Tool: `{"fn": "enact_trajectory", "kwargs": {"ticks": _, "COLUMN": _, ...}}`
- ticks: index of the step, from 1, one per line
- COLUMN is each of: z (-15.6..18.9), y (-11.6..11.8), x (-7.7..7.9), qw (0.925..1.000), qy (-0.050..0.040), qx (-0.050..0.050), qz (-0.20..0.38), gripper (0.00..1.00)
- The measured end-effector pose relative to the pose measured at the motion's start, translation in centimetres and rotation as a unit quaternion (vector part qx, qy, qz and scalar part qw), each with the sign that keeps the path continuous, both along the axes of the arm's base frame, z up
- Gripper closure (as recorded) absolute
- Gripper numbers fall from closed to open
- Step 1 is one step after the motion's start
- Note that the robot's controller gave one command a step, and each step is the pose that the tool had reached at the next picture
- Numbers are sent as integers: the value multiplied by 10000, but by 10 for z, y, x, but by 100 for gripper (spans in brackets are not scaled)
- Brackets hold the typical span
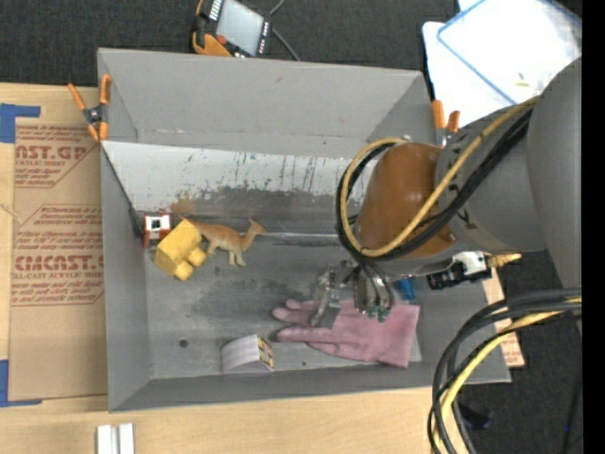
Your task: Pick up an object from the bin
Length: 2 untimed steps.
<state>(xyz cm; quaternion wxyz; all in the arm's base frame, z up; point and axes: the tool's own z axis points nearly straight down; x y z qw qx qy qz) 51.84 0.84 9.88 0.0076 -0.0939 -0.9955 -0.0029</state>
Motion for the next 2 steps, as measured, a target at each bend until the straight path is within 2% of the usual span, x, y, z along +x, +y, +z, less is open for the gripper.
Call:
{"fn": "enact_trajectory", "kwargs": {"ticks": 1, "z": 42, "y": 0, "x": 2, "qw": 10000, "qy": -29, "qx": 3, "qz": 1, "gripper": 100}}
{"fn": "enact_trajectory", "kwargs": {"ticks": 2, "z": 60, "y": 1, "x": 2, "qw": 10000, "qy": -33, "qx": 7, "qz": 3, "gripper": 100}}
